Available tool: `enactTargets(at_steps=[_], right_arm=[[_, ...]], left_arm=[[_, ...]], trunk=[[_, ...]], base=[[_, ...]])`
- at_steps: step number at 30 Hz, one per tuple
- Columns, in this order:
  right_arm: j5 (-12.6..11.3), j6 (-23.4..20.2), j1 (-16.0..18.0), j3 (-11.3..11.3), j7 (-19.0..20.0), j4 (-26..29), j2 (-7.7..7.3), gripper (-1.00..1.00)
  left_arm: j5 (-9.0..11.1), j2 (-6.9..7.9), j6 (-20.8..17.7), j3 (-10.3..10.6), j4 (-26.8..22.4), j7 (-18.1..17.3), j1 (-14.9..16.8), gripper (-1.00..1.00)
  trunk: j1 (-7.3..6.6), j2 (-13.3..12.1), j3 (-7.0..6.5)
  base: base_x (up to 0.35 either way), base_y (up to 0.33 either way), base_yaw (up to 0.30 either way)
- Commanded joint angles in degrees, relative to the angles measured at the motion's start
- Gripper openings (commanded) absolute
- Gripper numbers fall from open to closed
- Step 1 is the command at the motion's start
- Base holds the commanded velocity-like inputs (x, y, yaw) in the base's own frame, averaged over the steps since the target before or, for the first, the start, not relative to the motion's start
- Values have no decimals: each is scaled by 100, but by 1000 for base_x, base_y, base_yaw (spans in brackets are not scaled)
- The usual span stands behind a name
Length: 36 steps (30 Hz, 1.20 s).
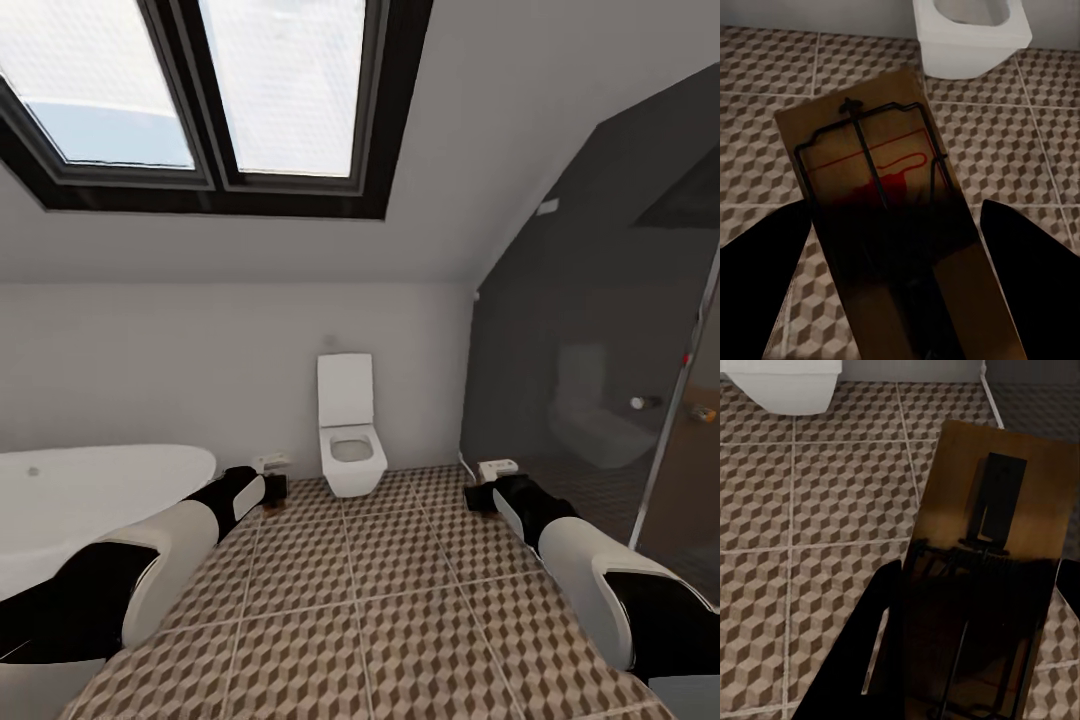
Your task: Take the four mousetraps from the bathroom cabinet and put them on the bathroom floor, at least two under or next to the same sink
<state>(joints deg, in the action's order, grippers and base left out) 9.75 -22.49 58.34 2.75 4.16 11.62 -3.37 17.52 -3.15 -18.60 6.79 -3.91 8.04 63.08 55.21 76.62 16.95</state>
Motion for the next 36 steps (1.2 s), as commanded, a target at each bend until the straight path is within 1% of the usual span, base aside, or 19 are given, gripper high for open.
enactTargets(at_steps=[1, 4, 9, 19, 23, 30, 36], right_arm=[[53, -36, 1, 34, 51, 16, -3, -100], [53, -34, 0, 38, 50, 16, -5, -100], [53, -28, 1, 40, 55, 16, -6, -100], [53, -27, -2, 41, 54, 16, -11, -100], [53, -25, -3, 43, 51, 16, -40, -100], [53, 146, -1, 49, 58, 16, -69, -100], [53, 178, -1, 50, 59, 16, -68, -100]], left_arm=[[55, -2, -29, 49, -8, 31, 3, -100], [54, -2, -29, 50, -8, 31, 3, -100], [59, -2, -38, 50, -6, 31, 3, -100], [74, 7, -55, 47, -4, 31, 3, -100], [70, 7, -48, 47, 17, 29, 3, -100], [67, 1, -47, 50, 38, 28, 3, -100], [67, -1, -47, 49, 39, 31, 3, -100]], trunk=[[0, 5, 7], [0, 5, 7], [0, 5, 7], [0, 5, 7], [0, 5, 7], [0, 5, 7], [0, 5, 7]], base=[[0, 0, 298], [0, 0, 207], [77, 0, 61], [302, 0, 4], [322, 0, 0], [323, 0, 0], [323, 0, 0]])
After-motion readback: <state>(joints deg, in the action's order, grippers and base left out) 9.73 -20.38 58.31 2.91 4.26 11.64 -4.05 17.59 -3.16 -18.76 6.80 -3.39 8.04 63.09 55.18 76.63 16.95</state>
